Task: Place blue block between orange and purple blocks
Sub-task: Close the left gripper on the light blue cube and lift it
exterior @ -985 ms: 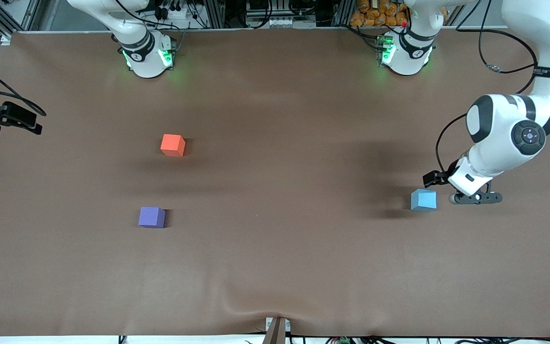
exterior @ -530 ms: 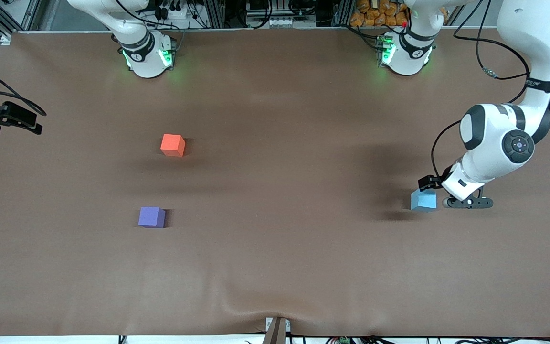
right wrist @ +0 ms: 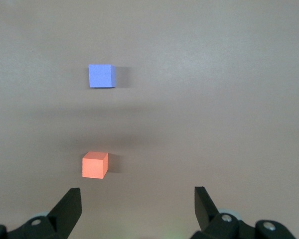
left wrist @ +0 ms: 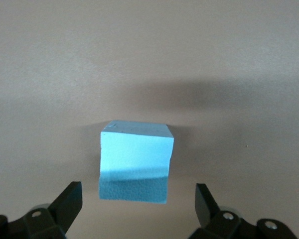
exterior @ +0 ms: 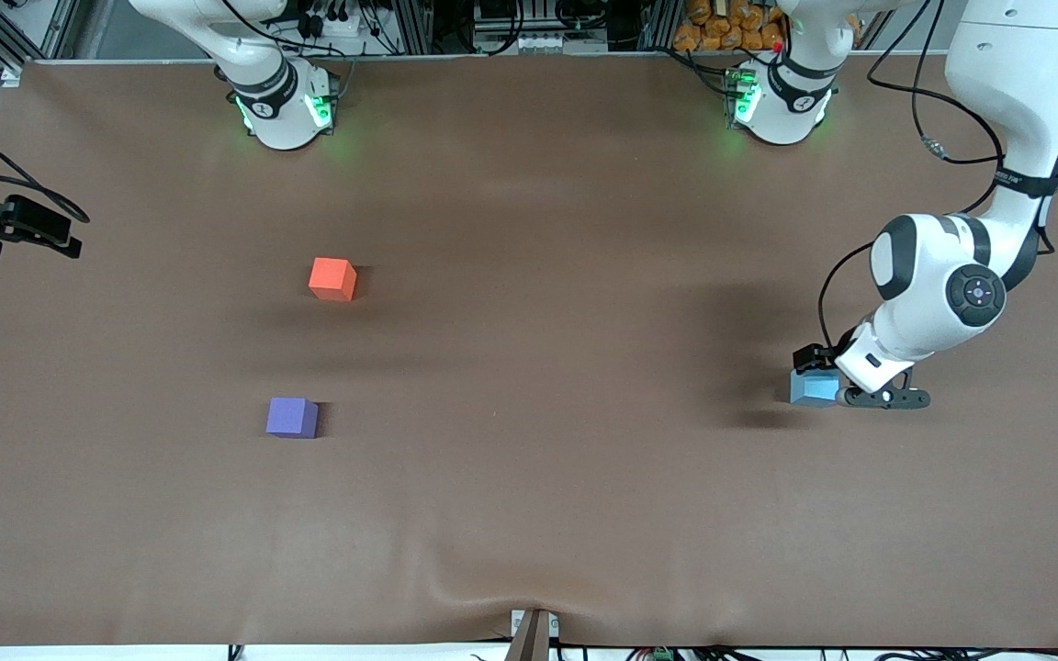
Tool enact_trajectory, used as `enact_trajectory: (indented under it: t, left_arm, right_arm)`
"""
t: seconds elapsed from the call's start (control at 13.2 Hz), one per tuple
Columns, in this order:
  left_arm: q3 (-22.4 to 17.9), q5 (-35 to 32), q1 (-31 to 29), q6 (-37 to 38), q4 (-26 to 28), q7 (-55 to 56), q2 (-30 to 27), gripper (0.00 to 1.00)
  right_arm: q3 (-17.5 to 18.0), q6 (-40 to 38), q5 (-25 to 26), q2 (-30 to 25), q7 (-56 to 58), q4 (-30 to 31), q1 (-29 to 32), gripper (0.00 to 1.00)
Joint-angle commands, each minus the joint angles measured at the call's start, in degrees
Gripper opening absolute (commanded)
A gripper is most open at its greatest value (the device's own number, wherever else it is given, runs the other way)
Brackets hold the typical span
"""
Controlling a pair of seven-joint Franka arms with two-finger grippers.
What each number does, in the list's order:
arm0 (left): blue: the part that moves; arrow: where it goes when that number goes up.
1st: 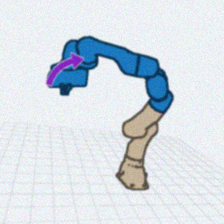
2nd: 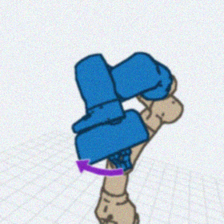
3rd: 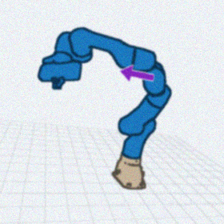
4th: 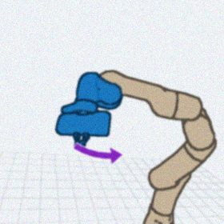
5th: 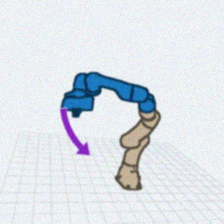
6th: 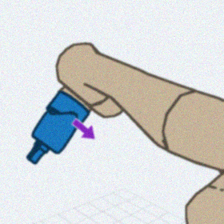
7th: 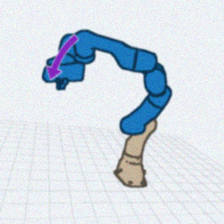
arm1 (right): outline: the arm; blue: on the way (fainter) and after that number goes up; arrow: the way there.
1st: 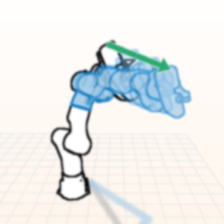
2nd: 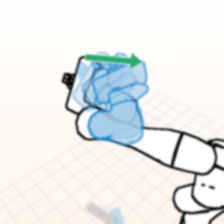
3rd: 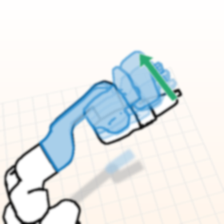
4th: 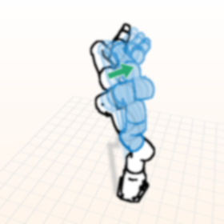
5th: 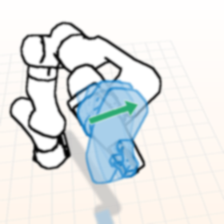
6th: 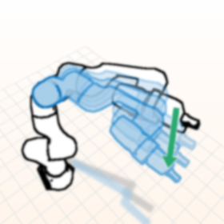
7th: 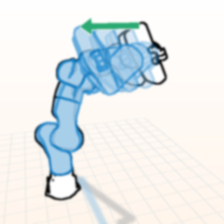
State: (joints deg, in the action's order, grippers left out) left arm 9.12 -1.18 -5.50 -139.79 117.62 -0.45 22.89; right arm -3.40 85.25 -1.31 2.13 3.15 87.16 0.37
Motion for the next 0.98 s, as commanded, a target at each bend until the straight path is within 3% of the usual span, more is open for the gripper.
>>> enact_trajectory:
  t: [0.0,0.45,0.53,0.61,0.68,0.76,0.91]
  left_arm:
    - [0.02,-0.49,-0.04,-2.23,-1.52,-3.84,1.98,1.00]
    - [-0.07,-0.49,-1.09,-6.02,-1.78,-7.37,5.41,1.00]
    - [-0.07,-0.49,-1.01,-6.02,-2.13,-7.46,5.50,0.90]
    - [-0.07,-0.49,-0.92,-5.93,-2.22,-7.54,5.50,0.63]
    - [0.02,-0.49,-0.66,-5.84,-2.40,-7.46,5.33,0.16]
    - [0.02,-0.58,-0.31,-5.50,-2.40,-7.37,4.80,0.00]
    - [2.63,-0.50,-0.57,-2.44,-2.83,-7.55,2.00,0.00]
  right_arm:
    - [-0.03,-0.79,-0.71,-0.46,-0.77,-0.41,-0.11,1.00]
    - [-0.29,-0.96,-0.71,-0.37,-0.60,-0.32,-0.02,1.00]
    - [-0.20,-0.88,-0.71,-0.37,-0.68,-0.32,-0.11,1.00]
    - [-0.20,-0.79,-0.71,-0.37,-0.68,-0.32,-0.28,1.00]
    - [-0.20,-0.88,-0.71,-0.37,-0.77,-0.32,-0.46,1.00]
    - [-0.20,-0.96,-0.71,-0.37,-0.77,-0.32,-0.46,1.00]
    - [-0.20,-0.88,-0.71,-0.37,-0.77,-0.32,-0.28,1.00]
